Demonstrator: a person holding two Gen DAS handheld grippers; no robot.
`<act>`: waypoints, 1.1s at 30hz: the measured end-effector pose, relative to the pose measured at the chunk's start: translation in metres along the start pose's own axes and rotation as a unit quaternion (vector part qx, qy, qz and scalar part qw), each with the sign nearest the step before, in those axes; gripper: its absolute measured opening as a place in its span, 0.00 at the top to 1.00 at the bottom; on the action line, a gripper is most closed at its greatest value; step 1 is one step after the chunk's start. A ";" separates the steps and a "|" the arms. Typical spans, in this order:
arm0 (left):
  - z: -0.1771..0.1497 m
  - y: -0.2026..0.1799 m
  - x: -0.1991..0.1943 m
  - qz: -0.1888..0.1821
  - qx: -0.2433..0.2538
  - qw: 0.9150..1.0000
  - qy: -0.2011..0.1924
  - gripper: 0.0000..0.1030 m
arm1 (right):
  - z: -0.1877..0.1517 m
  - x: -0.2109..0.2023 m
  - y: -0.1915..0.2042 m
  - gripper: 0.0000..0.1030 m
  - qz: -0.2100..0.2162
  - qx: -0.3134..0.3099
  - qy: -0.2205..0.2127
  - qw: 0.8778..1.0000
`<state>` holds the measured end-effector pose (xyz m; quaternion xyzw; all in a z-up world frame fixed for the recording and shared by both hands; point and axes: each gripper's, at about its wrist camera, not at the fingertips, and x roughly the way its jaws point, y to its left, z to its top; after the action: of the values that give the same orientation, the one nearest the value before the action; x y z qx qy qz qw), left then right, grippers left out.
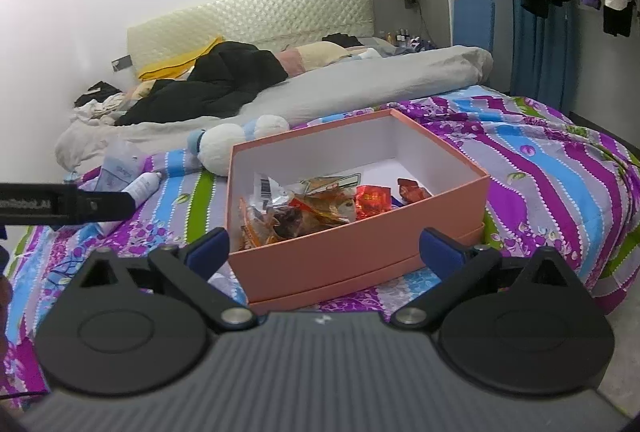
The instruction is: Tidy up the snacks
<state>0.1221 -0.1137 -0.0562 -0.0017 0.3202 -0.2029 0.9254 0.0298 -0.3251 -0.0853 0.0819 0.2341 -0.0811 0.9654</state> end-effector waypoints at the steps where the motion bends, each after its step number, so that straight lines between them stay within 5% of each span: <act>1: 0.000 0.001 0.000 0.000 -0.001 1.000 0.001 0.02 | 0.000 0.000 0.001 0.00 -0.001 0.001 0.001 1.000; 33: 0.001 -0.002 -0.002 0.009 0.011 1.000 0.011 0.02 | 0.005 -0.001 0.007 0.00 -0.020 0.001 -0.003 1.000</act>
<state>0.1203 -0.1146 -0.0537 0.0131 0.3281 -0.1983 0.9235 0.0326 -0.3190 -0.0800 0.0781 0.2326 -0.1009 0.9642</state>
